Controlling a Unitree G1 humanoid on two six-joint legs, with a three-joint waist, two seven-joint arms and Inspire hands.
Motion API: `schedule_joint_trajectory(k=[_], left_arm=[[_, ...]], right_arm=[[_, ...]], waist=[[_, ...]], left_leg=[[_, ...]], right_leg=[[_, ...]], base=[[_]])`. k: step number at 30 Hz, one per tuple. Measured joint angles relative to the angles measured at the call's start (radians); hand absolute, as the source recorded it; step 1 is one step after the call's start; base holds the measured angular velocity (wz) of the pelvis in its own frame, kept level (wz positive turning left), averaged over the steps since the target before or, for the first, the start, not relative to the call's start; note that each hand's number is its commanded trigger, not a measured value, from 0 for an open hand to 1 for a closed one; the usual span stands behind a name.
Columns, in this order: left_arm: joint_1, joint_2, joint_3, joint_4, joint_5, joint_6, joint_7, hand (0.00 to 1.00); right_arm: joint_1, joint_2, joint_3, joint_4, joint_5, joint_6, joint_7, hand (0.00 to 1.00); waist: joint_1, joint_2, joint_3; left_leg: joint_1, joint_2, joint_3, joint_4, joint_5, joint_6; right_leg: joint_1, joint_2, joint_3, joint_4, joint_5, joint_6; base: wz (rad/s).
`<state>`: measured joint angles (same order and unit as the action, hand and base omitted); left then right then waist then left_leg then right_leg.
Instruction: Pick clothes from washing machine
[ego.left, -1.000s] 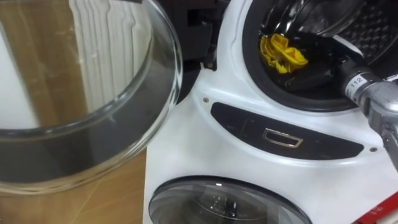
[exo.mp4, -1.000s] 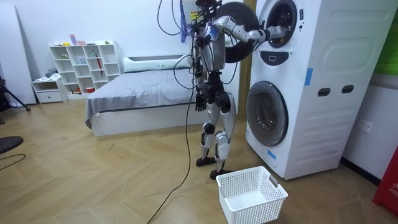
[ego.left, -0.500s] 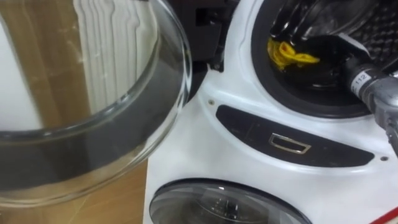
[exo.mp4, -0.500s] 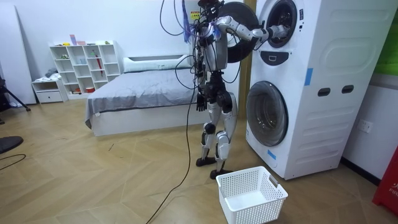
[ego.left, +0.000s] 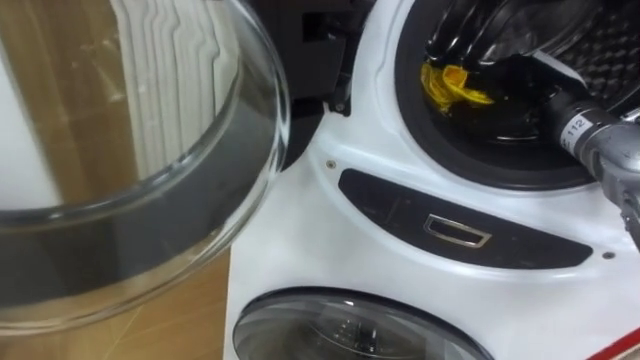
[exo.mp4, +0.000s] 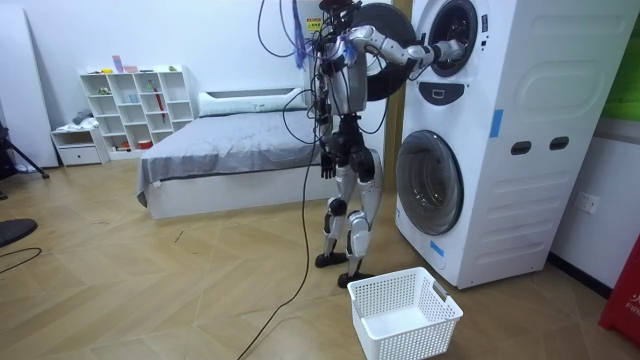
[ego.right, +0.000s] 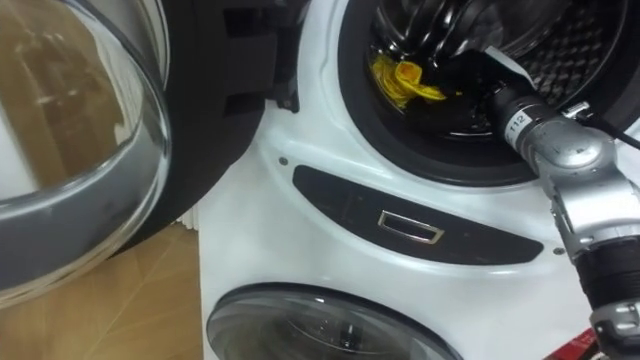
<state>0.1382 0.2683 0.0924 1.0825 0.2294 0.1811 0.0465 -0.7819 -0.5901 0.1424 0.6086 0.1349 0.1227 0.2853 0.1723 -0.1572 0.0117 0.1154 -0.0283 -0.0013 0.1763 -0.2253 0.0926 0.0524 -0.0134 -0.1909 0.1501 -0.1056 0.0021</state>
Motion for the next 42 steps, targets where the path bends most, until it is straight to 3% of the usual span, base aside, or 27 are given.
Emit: schedule_joint_trajectory(k=[5, 8, 11, 14, 16, 21, 25, 29, 34, 42], left_arm=[[0.002, 0.001, 0.002, 0.005, -0.002, -0.001, 0.014, 0.00], [0.012, -0.001, 0.006, 0.011, 0.000, -0.010, 0.025, 0.00], [0.030, -0.008, 0.010, 0.021, -0.001, -0.017, 0.027, 0.00], [0.035, -0.028, 0.013, 0.058, -0.022, -0.029, 0.032, 0.00], [0.035, -0.032, 0.017, 0.079, -0.033, -0.033, 0.046, 0.00], [0.068, -0.039, 0.051, 0.075, -0.040, -0.079, 0.089, 0.00], [0.078, -0.056, 0.049, 0.078, -0.053, -0.093, 0.108, 0.00], [0.092, -0.057, 0.048, 0.077, -0.067, -0.106, 0.124, 0.00], [0.109, -0.056, 0.051, 0.079, -0.071, -0.115, 0.125, 0.00], [0.148, -0.060, 0.062, 0.075, -0.072, -0.122, 0.130, 0.00]], right_arm=[[0.002, 0.000, 0.000, -0.043, 0.031, 0.011, -0.007, 1.00], [0.043, 0.000, -0.011, -0.200, 0.000, 0.032, -0.044, 1.00], [0.148, 0.002, -0.050, -0.432, -0.062, 0.033, -0.095, 1.00], [0.294, 0.008, -0.086, -0.669, -0.105, 0.034, -0.135, 1.00], [0.353, 0.018, -0.091, -0.785, -0.103, 0.033, -0.154, 1.00], [0.516, 0.041, -0.126, -1.020, -0.091, 0.028, -0.185, 1.00], [0.586, 0.051, -0.176, -1.111, -0.021, 0.028, -0.188, 1.00], [0.632, 0.056, -0.213, -1.169, 0.023, 0.025, -0.186, 1.00], [0.678, 0.087, -0.252, -1.192, 0.051, 0.008, -0.163, 1.00], [0.746, 0.118, -0.355, -1.218, 0.149, -0.001, -0.143, 1.00]], waist=[[-0.005, -0.002, -0.0031], [-0.011, 0.005, -0.0097], [-0.010, 0.020, -0.0109], [-0.020, 0.052, -0.0178], [-0.049, 0.069, -0.0211], [-0.095, 0.075, -0.0230], [-0.142, 0.074, -0.0235], [-0.156, 0.072, -0.0233], [-0.177, 0.068, -0.0228], [-0.202, 0.068, -0.0219]], left_leg=[[0.000, 0.000, -0.001, -0.008, 0.000, 0.000], [-0.009, 0.001, 0.010, -0.007, 0.000, 0.000], [-0.015, 0.001, 0.030, 0.001, 0.000, 0.000], [0.004, 0.000, 0.030, 0.005, 0.000, 0.000], [0.012, 0.002, 0.044, 0.001, 0.000, 0.000], [0.036, 0.017, 0.080, -0.014, 0.000, -0.001], [0.045, 0.020, 0.084, -0.016, 0.000, -0.001], [0.052, 0.023, 0.107, -0.018, -0.001, -0.002], [0.053, 0.031, 0.109, -0.018, -0.009, -0.015], [0.054, 0.032, 0.111, -0.017, -0.009, -0.015]], right_leg=[[-0.004, 0.002, 0.001, -0.001, 0.000, 0.000], [-0.021, 0.003, 0.007, 0.001, 0.000, 0.000], [-0.031, 0.006, 0.031, 0.000, 0.000, 0.000], [-0.013, 0.007, 0.058, 0.000, 0.000, 0.000], [-0.012, 0.010, 0.074, 0.000, 0.000, -0.001], [0.005, 0.018, 0.085, -0.002, 0.000, -0.001], [0.007, 0.023, 0.106, -0.003, 0.000, -0.002], [0.007, 0.027, 0.109, -0.003, 0.000, -0.001], [0.007, 0.034, 0.109, -0.004, 0.000, -0.002], [0.014, 0.035, 0.114, -0.011, 0.000, -0.002]], base=[[-0.01], [-0.10], [-0.19], [-0.12], [-0.18], [-0.16], [-0.11], [-0.14], [0.01], [0.03]])
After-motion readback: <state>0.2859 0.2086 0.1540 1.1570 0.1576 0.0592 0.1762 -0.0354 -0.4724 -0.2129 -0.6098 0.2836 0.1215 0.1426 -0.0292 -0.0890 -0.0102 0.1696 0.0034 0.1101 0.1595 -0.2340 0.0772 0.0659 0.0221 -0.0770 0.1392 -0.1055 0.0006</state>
